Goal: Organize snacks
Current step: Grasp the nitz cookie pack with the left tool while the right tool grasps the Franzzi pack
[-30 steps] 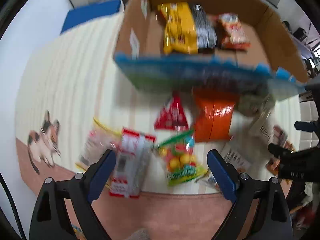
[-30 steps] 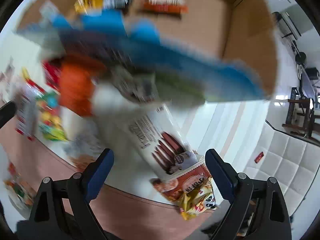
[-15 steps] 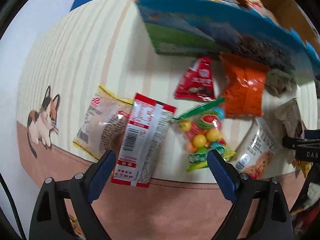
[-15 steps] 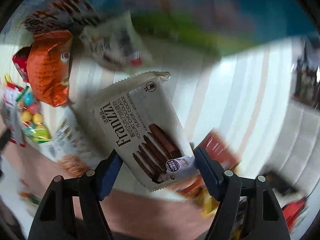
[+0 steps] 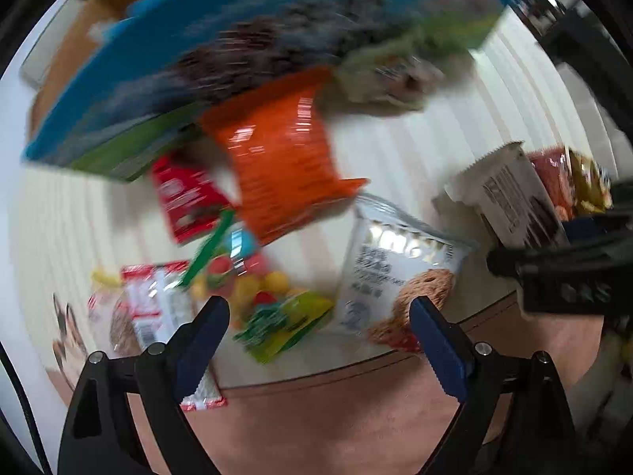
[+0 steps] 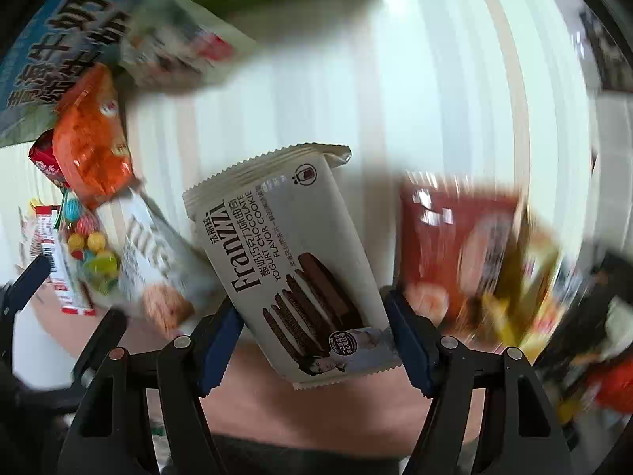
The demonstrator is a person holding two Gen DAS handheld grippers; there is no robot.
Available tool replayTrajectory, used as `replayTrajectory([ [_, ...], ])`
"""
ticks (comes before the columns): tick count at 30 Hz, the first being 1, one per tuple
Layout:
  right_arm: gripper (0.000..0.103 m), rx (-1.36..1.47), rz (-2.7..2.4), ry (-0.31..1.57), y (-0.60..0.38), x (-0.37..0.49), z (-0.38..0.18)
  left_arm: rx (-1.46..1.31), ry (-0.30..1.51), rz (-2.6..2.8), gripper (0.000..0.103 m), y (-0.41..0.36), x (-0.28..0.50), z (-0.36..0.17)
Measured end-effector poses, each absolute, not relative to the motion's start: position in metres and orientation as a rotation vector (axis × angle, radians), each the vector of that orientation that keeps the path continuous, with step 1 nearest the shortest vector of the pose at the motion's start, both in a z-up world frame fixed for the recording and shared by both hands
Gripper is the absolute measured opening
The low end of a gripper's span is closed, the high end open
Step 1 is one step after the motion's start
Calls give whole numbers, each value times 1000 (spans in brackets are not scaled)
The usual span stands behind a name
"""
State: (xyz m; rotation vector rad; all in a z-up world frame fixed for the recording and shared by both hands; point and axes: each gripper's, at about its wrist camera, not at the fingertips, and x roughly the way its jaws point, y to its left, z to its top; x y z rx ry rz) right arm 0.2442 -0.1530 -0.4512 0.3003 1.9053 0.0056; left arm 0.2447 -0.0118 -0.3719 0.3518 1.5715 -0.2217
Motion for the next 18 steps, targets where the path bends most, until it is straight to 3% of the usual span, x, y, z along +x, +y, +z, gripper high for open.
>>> replayTrajectory([
  [4,82,453,4,1910,-179,225,-457,415,1599,-300,93,-31,249,-387],
  [9,84,360,19,1880,-195,220,-442,402,1657,-352,93,-47,256,-399],
  [12,84,287,29,1856,-194,231,-425,356,1675,-344,78,-50,259,-402],
  [13,84,267,26,1851,-195,237,-427,310,1691,-343,68,-49,260,-402],
  [18,84,223,29,1840,-171,250,-433,98,1743,-198,59,-23,252,-397],
])
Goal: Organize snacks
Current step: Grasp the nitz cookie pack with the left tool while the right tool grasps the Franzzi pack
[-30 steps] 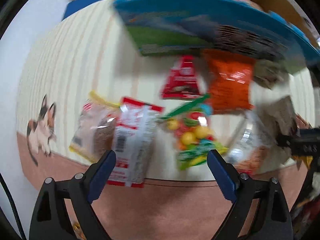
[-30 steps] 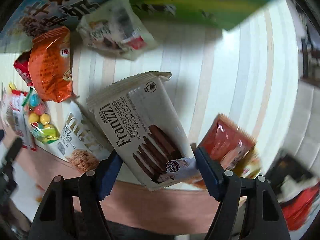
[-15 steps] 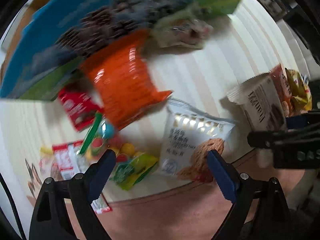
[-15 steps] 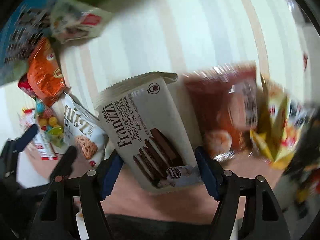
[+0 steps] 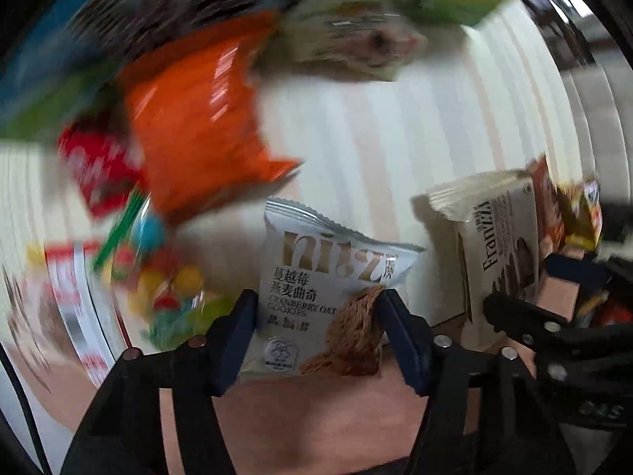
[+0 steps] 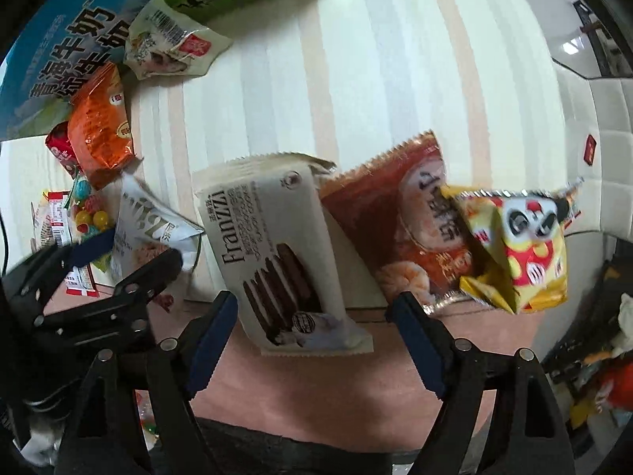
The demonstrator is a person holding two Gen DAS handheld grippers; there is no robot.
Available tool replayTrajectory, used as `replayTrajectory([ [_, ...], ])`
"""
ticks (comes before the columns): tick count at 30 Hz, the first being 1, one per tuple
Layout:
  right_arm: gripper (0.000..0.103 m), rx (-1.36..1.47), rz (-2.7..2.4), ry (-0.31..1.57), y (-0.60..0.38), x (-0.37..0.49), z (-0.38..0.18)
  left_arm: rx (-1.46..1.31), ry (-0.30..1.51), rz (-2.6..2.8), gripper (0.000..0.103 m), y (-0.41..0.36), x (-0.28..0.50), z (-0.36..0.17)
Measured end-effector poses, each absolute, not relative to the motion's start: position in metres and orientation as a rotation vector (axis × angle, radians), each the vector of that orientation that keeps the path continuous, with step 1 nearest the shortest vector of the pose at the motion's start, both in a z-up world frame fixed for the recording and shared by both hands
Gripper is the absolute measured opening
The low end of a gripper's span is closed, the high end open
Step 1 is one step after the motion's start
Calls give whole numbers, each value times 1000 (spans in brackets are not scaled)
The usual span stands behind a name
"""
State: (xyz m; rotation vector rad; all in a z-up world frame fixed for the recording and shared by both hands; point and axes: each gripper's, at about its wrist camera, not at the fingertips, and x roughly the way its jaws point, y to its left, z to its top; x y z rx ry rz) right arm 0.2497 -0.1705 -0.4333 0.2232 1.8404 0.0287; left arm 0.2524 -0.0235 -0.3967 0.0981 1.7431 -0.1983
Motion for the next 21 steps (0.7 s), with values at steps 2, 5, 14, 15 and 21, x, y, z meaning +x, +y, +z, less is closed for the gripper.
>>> replayTrajectory([
  [2,84,213,33,1840,-166,251,-435,55,1756,-145,59,-13,246,-396],
  [5,83,211,20,1838,-160,252,-437,39,1772,-131,61,-3,236,-398],
  [14,73,208,4,1906,-154,241,-450,128,1783,-193,67,-39,236,-408],
  [15,73,205,0,1911,-152,240,-452,134,1787,-196,68,-41,235,-411],
  [21,75,117,-25,1883,-141,233,-455,161,1749,-179,68,-69,225,-417],
])
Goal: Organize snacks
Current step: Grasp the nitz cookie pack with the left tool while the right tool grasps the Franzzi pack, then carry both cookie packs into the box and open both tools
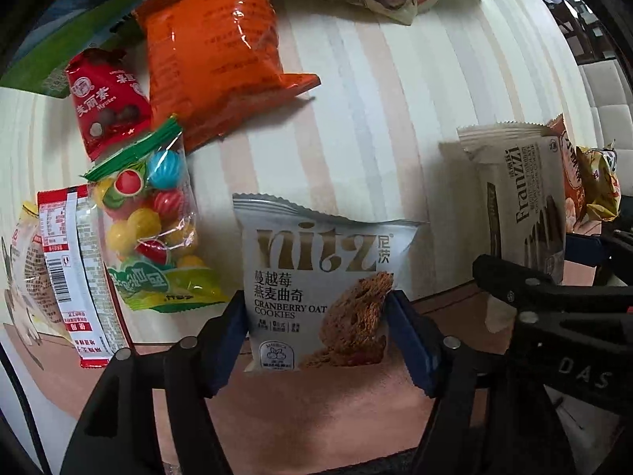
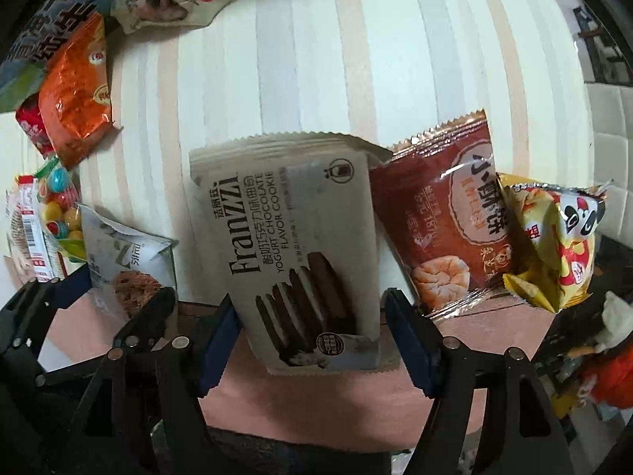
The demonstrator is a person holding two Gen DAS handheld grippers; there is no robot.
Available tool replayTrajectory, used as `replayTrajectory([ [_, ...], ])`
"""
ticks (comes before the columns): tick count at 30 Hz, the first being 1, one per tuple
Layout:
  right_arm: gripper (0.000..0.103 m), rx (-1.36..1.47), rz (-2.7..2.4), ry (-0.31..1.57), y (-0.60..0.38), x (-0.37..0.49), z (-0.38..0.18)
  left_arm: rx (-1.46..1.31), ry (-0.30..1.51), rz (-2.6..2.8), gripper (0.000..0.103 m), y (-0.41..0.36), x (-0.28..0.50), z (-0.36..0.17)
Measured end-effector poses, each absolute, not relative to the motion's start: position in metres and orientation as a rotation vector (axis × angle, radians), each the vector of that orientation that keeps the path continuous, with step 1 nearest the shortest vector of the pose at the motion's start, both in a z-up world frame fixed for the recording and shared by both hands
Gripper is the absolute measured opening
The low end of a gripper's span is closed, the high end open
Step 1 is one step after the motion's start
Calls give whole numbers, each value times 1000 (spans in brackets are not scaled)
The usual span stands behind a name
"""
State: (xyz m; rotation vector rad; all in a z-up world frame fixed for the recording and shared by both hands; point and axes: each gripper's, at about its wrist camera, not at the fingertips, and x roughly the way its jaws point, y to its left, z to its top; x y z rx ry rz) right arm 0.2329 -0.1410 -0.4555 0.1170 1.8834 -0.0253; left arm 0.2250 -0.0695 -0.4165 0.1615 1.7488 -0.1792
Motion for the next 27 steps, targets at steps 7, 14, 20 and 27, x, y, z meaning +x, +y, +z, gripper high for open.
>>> replayTrajectory([
  [7,64,95,-45,1815,-111,222,-440,153,1708,-126,66,-65,203,-404],
  [14,64,254,11,1776,-119,207,-405,65,1653,-112,66,-42,192,-367],
  [20,63,325,103,1684,-125,212,-341,-48,1517,-128,66,-28,204,-289],
  [27,63,397,199,1526,-129,262,-259,-95,1374,-140,66,9,263,-210],
])
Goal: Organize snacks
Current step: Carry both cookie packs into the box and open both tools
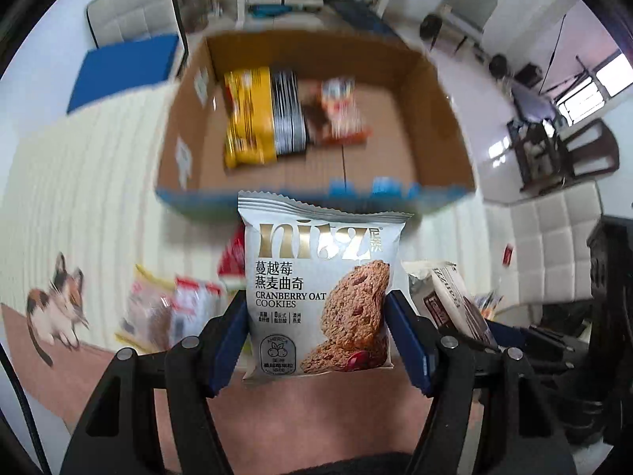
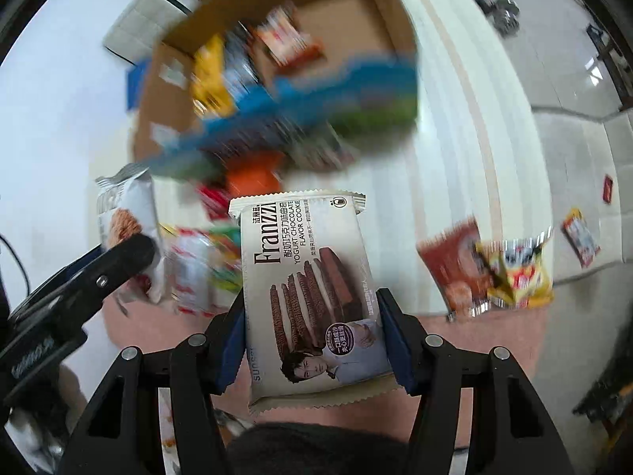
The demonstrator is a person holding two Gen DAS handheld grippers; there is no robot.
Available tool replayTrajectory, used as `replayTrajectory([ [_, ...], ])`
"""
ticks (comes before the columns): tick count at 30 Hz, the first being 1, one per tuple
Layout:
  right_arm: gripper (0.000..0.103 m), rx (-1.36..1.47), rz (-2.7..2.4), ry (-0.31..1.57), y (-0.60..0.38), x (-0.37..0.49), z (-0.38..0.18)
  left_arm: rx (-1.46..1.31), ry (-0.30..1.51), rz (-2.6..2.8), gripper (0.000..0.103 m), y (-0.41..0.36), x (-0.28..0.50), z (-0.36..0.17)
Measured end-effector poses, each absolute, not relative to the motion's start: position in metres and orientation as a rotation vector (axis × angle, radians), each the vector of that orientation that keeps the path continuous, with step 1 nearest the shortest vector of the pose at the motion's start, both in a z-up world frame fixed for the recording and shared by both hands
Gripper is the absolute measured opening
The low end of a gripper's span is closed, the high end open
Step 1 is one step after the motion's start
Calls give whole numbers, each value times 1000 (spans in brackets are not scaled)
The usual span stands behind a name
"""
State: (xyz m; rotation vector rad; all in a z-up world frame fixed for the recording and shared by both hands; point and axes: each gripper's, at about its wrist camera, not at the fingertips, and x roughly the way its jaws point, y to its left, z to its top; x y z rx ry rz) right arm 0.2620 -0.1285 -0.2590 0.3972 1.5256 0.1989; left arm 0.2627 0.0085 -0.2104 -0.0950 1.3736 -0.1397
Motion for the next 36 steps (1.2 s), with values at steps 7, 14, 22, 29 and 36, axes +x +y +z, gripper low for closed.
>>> replayTrajectory([
  [7,63,391,224,1389,-110,334,-209,-92,1351,-107,67,47,340,-201],
  [14,63,352,137,1398,-93,399,-246,-114,1476,-72,67,57,398,-238],
  [22,63,309,86,1459,-74,428,-309,-103,1582,-36,67,68,439,-286],
  [29,68,296,119,1547,-60,439,-353,-45,1654,-44,66,67,441,-321],
  [36,93,241,125,1571,-56,438,-354,-115,1650,-26,75,82,435,-321],
])
